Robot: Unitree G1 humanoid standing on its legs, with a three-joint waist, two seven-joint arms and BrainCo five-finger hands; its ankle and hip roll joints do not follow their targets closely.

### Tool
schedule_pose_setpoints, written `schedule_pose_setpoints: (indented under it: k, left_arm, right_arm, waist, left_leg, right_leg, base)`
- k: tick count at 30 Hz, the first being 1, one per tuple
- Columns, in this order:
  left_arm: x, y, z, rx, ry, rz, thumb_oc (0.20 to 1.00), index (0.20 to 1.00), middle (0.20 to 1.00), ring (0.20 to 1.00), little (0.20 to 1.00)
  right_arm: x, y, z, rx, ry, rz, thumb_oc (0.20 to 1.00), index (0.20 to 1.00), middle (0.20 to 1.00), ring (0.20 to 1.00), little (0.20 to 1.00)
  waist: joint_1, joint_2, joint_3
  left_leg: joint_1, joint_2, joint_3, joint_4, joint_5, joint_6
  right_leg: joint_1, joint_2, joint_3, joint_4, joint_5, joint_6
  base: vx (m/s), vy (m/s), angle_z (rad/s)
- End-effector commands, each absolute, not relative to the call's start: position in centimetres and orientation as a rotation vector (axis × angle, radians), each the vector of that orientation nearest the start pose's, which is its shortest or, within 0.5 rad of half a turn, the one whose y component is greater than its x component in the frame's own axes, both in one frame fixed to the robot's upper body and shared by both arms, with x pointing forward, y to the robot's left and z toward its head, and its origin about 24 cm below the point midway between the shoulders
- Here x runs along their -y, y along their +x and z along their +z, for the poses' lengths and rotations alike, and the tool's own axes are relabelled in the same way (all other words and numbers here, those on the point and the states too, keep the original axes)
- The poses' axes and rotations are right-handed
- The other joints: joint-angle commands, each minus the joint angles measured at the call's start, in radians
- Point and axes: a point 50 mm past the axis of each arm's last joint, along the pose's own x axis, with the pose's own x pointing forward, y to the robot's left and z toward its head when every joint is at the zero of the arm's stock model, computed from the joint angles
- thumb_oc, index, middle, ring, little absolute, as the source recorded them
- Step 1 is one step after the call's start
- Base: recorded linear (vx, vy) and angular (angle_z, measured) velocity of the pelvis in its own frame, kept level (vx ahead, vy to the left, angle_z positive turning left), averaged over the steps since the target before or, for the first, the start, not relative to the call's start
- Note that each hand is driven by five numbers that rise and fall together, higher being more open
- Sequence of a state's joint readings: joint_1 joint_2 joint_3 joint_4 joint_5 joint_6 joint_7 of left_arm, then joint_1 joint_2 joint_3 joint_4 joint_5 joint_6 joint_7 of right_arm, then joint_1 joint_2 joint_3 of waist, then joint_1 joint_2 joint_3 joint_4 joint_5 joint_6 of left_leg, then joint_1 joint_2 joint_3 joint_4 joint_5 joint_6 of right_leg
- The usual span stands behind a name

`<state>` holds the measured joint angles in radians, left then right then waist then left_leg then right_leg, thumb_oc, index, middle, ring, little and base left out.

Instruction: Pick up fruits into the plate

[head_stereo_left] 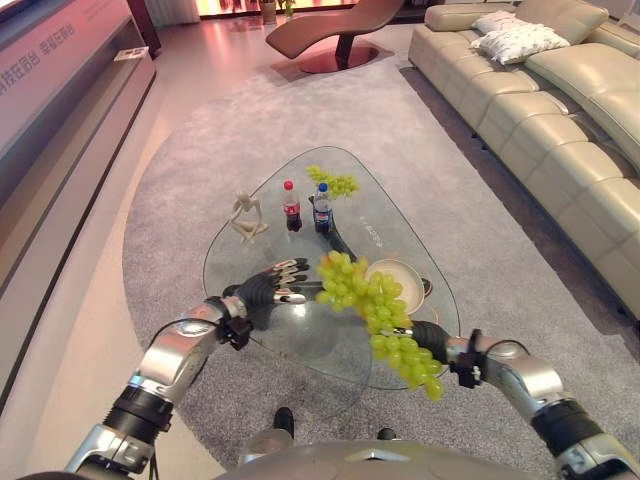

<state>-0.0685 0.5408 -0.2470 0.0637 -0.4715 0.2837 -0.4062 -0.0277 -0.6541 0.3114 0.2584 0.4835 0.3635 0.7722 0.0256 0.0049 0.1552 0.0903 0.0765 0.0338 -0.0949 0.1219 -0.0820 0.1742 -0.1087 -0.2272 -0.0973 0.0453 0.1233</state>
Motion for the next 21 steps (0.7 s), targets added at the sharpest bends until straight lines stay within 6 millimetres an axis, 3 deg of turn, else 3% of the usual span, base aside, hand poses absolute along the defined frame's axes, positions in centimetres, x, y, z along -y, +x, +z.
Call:
schedule_pose_setpoints:
  k: [1,4,10,15,18,19,21]
  left_arm:
    - [-20.9,25.3,2.2,-0.427,0.092,-0.512,1.000,1.000,1.000,1.000,1.000]
    - [-22.3,24.5,0.5,-0.514,0.114,-0.457,1.000,1.000,1.000,1.000,1.000]
    - [-28.0,20.0,-6.3,-0.866,0.205,-0.239,1.000,1.000,1.000,1.000,1.000]
    - [-29.1,18.9,-8.8,-0.963,0.207,-0.100,1.000,1.000,1.000,1.000,1.000]
    - [-28.9,18.9,-9.7,-0.972,0.252,-0.023,1.000,1.000,1.000,1.000,1.000]
    - [-28.6,19.2,-9.9,-0.965,0.274,-0.002,1.000,1.000,1.000,1.000,1.000]
    - [-28.3,19.3,-10.0,-0.961,0.291,0.006,1.000,1.000,1.000,1.000,1.000]
  right_arm:
    - [22.3,23.3,0.1,-0.592,-0.020,0.775,0.200,0.200,0.200,0.200,0.200]
    - [23.4,23.6,0.4,-0.596,-0.040,0.714,0.200,0.200,0.200,0.200,0.200]
    - [26.9,26.4,1.6,-0.589,-0.288,0.452,0.200,0.200,0.200,0.200,0.200]
    - [28.6,29.9,3.6,-0.574,-0.460,0.305,0.200,0.200,0.200,0.200,0.200]
    - [30.6,32.0,6.2,-0.556,-0.583,0.178,0.200,0.200,0.200,0.200,0.200]
    - [31.7,32.9,7.9,-0.540,-0.639,0.103,0.200,0.200,0.200,0.200,0.200]
    - [32.4,33.4,9.1,-0.530,-0.674,0.056,0.200,0.200,0.200,0.200,0.200]
  waist:
    - [0.025,-0.053,0.036]
    - [0.033,-0.056,0.050]
    - [0.066,-0.076,0.128]
    - [0.080,-0.079,0.192]
    - [0.085,-0.064,0.237]
    - [0.087,-0.049,0.264]
    - [0.087,-0.038,0.282]
  left_leg:
    - [0.076,-0.035,0.012,0.009,-0.119,0.024]
    - [0.069,-0.034,0.010,0.013,-0.119,0.023]
    - [0.005,-0.028,-0.004,0.027,-0.114,0.025]
    - [-0.040,-0.023,-0.015,0.028,-0.105,0.030]
    - [-0.082,-0.026,-0.029,0.030,-0.095,0.033]
    - [-0.110,-0.030,-0.041,0.032,-0.087,0.035]
    - [-0.129,-0.036,-0.050,0.036,-0.081,0.036]
  right_leg:
    - [0.004,-0.015,-0.016,0.036,-0.002,-0.002]
    - [-0.003,-0.015,-0.019,0.042,-0.003,-0.002]
    - [-0.064,-0.010,-0.018,0.070,-0.002,0.001]
    - [-0.108,0.000,-0.011,0.084,-0.003,-0.004]
    - [-0.149,0.006,-0.005,0.098,-0.005,-0.012]
    - [-0.180,0.008,-0.003,0.111,-0.007,-0.018]
    - [-0.200,0.009,-0.003,0.122,-0.009,-0.022]
  base:
    - [0.01,-0.039,0.18]
    - [0.00,-0.036,0.09]
    - [-0.08,-0.120,0.12]
    - [-0.10,-0.116,0.14]
    - [-0.14,-0.052,0.10]
    - [-0.17,-0.005,0.07]
    - [-0.16,0.020,0.15]
